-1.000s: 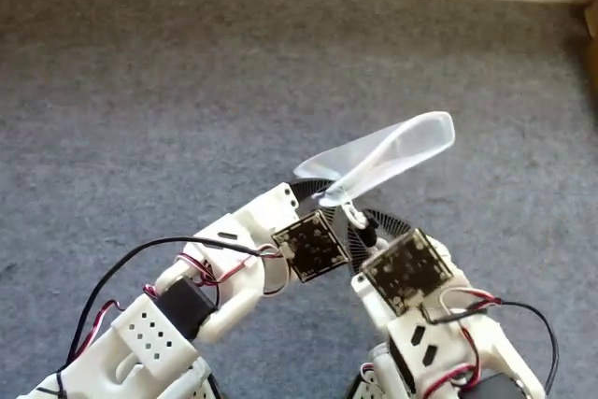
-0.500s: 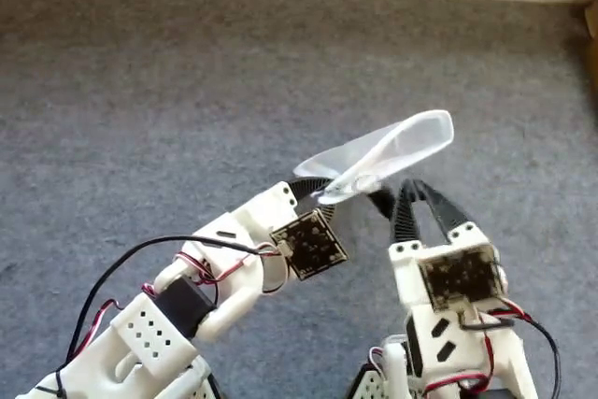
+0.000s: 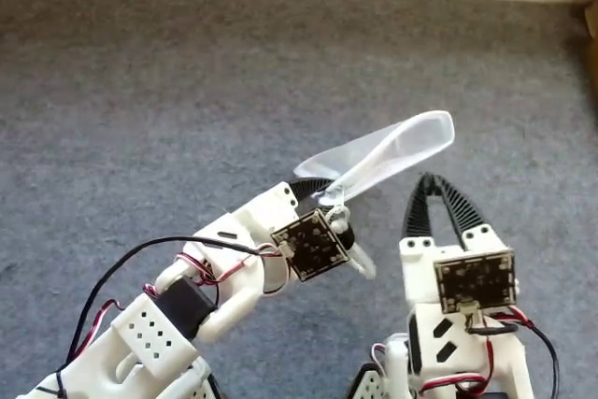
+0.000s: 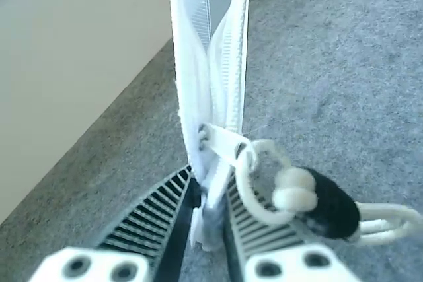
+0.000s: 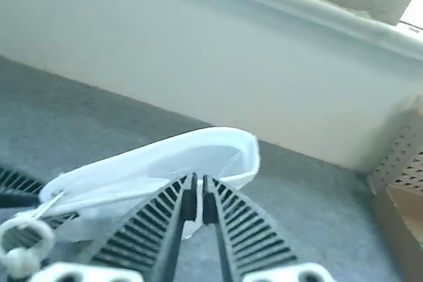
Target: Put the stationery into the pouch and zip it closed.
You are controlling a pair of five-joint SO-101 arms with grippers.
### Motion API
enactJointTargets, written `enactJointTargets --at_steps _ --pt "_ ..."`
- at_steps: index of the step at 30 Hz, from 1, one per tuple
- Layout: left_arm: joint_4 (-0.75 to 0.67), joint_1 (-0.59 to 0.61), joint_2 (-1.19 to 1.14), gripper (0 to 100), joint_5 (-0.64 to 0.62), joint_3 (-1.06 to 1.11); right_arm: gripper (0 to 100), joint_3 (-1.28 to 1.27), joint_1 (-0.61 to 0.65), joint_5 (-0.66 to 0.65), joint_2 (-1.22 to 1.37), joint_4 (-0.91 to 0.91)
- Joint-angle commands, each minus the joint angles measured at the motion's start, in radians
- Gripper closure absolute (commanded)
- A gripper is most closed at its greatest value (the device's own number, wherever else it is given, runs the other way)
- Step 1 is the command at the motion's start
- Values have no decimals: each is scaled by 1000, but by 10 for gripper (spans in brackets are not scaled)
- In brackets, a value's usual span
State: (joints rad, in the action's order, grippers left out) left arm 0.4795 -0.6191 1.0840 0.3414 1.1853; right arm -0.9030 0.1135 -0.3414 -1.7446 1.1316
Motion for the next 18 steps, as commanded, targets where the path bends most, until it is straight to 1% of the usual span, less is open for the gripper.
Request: enactJointTargets --at_steps 1,3,5,12,15,18 --pt "11 24 5 994 -9 1 867 12 117 9 2 88" --pt "11 24 5 994 -9 1 807 8 176 9 5 128" --pt "11 24 5 994 -9 1 778 8 225 9 5 159" --pt "11 25 5 994 -9 1 775 5 415 5 5 236" --pt "11 25 5 994 -9 1 773 -5 466 3 7 236" --pt "11 25 5 994 -9 1 773 -36 490 2 7 229"
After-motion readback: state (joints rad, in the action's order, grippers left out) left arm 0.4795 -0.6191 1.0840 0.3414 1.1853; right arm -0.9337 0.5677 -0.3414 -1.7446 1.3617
